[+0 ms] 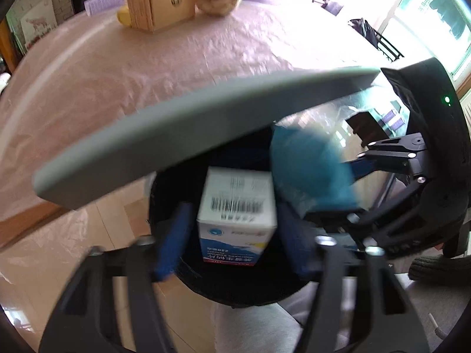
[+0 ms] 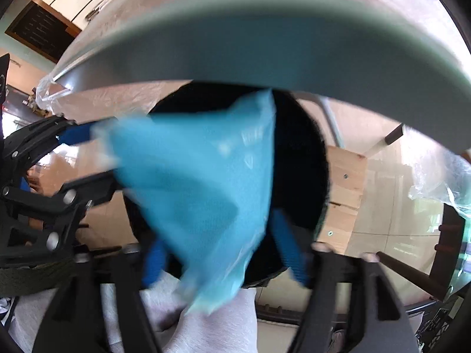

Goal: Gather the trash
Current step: 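Open both grippers to drop the box and bag into the bin, then grasp the brown cardboard box with the left gripper while the right gripper grasps the lavender rack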

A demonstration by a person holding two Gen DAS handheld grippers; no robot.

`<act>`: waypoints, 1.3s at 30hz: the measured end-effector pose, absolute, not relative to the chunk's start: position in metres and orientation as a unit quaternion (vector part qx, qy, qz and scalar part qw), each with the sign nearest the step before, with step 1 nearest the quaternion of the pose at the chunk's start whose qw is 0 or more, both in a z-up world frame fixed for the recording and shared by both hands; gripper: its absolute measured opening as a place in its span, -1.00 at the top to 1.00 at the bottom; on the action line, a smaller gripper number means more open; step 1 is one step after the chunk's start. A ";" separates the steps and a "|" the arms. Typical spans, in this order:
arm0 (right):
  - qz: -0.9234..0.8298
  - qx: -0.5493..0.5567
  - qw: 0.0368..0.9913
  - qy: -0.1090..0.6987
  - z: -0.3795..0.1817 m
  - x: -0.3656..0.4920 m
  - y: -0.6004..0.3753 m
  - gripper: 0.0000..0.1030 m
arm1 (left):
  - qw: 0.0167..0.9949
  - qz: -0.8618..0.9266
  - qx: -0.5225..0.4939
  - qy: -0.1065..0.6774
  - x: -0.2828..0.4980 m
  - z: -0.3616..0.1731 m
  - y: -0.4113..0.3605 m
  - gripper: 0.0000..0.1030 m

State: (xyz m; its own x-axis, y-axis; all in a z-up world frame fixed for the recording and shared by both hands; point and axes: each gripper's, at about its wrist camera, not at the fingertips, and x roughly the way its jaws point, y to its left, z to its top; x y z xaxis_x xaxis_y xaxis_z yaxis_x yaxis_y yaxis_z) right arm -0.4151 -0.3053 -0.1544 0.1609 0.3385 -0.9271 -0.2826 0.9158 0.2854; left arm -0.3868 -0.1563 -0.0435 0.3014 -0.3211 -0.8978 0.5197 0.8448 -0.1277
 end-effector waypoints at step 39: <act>0.013 0.038 0.883 0.467 -0.040 -0.202 -0.389 -0.86 | 0.872 -0.260 0.128 0.395 -0.244 0.050 -0.156 -0.91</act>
State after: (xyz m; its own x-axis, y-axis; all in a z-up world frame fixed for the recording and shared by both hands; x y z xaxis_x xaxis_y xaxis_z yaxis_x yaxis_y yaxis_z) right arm -0.2018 -0.3895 -0.0396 0.5629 0.0586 -0.8244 0.0134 0.9967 0.0800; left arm -0.2437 -0.1561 0.0503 0.5523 -0.3521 -0.7557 0.5538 0.8325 0.0169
